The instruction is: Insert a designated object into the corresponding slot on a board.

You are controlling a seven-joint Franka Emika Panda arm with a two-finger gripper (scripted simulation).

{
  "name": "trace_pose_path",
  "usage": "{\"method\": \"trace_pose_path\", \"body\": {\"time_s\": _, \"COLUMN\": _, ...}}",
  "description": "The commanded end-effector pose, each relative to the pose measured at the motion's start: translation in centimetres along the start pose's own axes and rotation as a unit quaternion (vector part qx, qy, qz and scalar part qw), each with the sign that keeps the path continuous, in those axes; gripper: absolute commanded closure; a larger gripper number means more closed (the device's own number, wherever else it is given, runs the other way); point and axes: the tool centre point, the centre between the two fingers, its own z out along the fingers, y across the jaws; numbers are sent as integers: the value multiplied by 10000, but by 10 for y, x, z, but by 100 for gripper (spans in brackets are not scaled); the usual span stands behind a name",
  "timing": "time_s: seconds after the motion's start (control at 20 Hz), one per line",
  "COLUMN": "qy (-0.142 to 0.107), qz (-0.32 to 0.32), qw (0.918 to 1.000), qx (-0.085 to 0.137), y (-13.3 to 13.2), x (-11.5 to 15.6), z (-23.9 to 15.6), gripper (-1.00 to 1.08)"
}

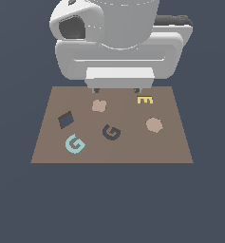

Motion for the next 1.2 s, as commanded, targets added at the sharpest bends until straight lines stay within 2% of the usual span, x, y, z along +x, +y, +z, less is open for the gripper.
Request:
{"method": "trace_pose_path", "body": {"time_s": 0.0, "qy": 0, "qz": 0, "qw": 10000, "qx": 0, "y": 0, "x": 0, "z": 0, "gripper": -92}}
{"method": "trace_pose_path", "body": {"time_s": 0.6, "qy": -19, "qz": -359, "qw": 9994, "qx": 14, "y": 14, "x": 2, "z": 13, "gripper": -92}}
{"method": "trace_pose_path", "body": {"time_s": 0.9, "qy": -44, "qz": -816, "qw": 9966, "qx": 31, "y": 31, "x": 6, "z": 30, "gripper": -92}}
{"method": "trace_pose_path", "body": {"time_s": 1.15, "qy": -73, "qz": -1353, "qw": 9908, "qx": 52, "y": 51, "x": 13, "z": 49, "gripper": -92}}
